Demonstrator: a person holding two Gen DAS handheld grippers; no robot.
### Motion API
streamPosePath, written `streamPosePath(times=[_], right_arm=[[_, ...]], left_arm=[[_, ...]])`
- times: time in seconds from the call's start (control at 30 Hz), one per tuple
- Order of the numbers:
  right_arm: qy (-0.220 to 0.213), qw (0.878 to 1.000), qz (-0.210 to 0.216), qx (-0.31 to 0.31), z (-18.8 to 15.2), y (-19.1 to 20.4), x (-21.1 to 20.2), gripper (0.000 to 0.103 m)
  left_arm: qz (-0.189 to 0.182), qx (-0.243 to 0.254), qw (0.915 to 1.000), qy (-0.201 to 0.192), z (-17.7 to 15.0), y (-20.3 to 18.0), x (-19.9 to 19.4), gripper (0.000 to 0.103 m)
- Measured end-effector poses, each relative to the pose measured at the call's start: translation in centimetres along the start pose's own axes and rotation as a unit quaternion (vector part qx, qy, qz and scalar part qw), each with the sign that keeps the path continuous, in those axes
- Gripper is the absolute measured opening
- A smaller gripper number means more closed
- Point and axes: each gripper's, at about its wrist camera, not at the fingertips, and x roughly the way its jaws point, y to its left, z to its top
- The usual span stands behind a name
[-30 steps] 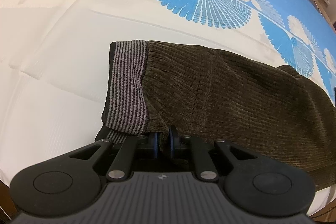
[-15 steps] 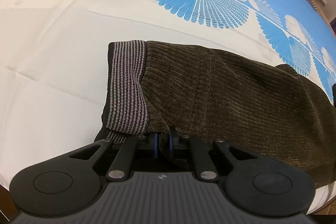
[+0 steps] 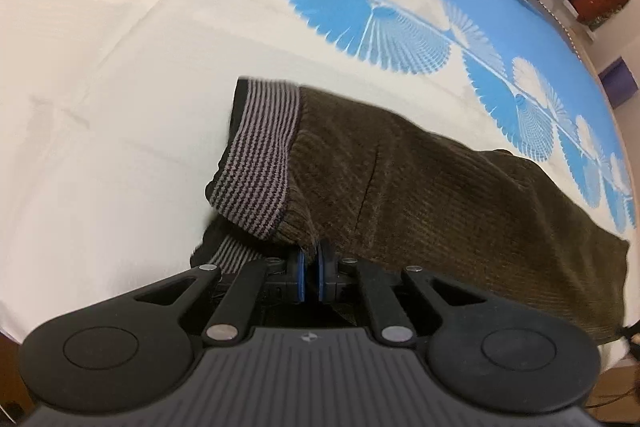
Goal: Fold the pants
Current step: 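Fold the legs with the right gripper up toward the waistband held by the left gripper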
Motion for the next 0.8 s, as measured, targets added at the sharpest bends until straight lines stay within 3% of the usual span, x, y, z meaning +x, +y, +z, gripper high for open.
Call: streamPosePath(times=[0.03,0.1,0.17,0.23,0.3,0.4,0.53,0.6,0.63,0.67,0.73,0.8], right_arm=[[0.023,0.999,0.011,0.029,0.0,-1.3,0.8,0.004],[0.013,0.998,0.024,0.063,0.7,-2.9,0.9,0.006],[-0.033,0.996,0.017,0.08,1.6,-4.0,0.1,0.01],[-0.056,0.993,0.019,0.099,2.7,-5.3,-0.1,0.028],[-0.051,0.989,0.03,0.132,2.8,-6.6,0.8,0.034],[-0.042,0.98,0.051,0.189,3.2,-8.3,2.3,0.035],[-0.047,0.974,0.068,0.209,3.5,-8.8,3.6,0.036],[-0.05,0.974,0.074,0.207,3.7,-9.0,3.6,0.037],[-0.05,0.976,0.073,0.201,3.9,-8.8,3.8,0.037],[-0.049,0.978,0.069,0.19,4.1,-8.8,4.0,0.035],[-0.054,0.982,0.063,0.172,4.3,-8.5,4.1,0.01],[-0.068,0.983,0.062,0.156,4.8,-8.2,3.5,0.008]], left_arm=[[-0.004,-0.007,0.9999,0.007,0.1,0.3,0.2,0.008],[-0.017,-0.029,0.9993,0.013,0.4,0.9,0.6,0.014],[-0.04,-0.06,0.9973,0.016,0.7,1.5,0.8,0.041],[-0.064,-0.083,0.9943,0.018,0.9,1.8,1.1,0.051],[-0.061,-0.091,0.9938,0.017,1.1,1.8,1.3,0.051],[-0.046,-0.1,0.9938,0.018,1.3,1.9,1.6,0.051],[-0.033,-0.097,0.9946,0.014,1.4,1.4,1.9,0.048],[-0.017,-0.085,0.9961,0.014,1.4,1.1,2.1,0.039],[-0.004,-0.076,0.997,0.014,1.3,0.9,2.2,0.027],[0.007,-0.067,0.9976,0.016,1.3,0.8,2.3,0.018],[0.019,-0.046,0.9985,0.02,1.2,0.6,2.5,0.012],[0.021,-0.026,0.9994,0.011,1.2,0.3,2.2,0.008]])
